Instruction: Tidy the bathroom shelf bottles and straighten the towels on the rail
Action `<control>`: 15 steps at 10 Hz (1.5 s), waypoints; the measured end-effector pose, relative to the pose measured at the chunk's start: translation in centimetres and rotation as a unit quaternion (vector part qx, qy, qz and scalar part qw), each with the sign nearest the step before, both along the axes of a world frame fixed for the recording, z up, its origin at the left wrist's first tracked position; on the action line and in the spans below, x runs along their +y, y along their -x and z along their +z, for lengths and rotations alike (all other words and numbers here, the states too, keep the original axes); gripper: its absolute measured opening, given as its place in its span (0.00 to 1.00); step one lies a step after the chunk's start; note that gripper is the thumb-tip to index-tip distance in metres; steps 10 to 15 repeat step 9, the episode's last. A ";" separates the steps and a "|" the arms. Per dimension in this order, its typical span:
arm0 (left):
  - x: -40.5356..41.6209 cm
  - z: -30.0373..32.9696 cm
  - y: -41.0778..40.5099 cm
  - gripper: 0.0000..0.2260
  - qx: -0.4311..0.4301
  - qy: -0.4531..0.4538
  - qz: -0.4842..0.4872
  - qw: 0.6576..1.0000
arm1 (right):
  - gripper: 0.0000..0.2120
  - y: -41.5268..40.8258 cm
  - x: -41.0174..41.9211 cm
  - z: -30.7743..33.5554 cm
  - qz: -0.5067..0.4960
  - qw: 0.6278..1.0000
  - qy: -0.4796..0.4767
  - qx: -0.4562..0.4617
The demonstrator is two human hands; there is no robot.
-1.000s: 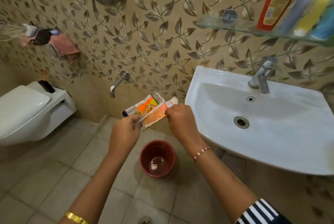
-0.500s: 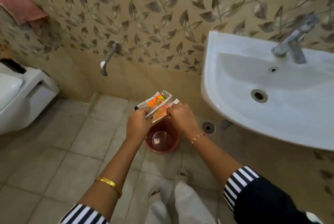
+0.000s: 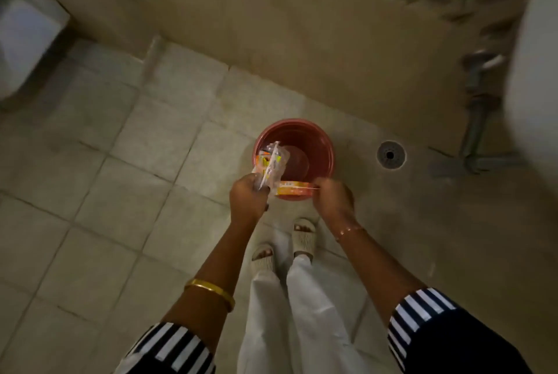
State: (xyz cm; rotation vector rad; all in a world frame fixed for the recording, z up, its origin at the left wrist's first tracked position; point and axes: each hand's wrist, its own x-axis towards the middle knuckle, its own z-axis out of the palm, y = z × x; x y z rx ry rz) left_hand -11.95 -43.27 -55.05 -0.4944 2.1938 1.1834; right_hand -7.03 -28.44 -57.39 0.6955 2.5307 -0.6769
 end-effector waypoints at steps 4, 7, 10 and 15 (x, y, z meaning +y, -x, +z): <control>5.0 -13.1 2.8 0.13 -0.173 -0.145 0.208 0.952 | 0.11 3.8 2.3 -13.3 -0.360 0.898 0.249 -0.048; 4.1 -12.4 1.9 0.09 -0.192 -0.132 0.205 0.951 | 0.08 3.1 3.0 -11.3 -0.358 0.883 0.293 -0.074; 4.7 -7.5 0.1 0.08 -0.185 -0.156 0.185 0.952 | 0.09 1.5 2.4 -8.1 -0.363 0.887 0.281 -0.047; 4.7 -7.5 0.1 0.08 -0.185 -0.156 0.185 0.952 | 0.09 1.5 2.4 -8.1 -0.363 0.887 0.281 -0.047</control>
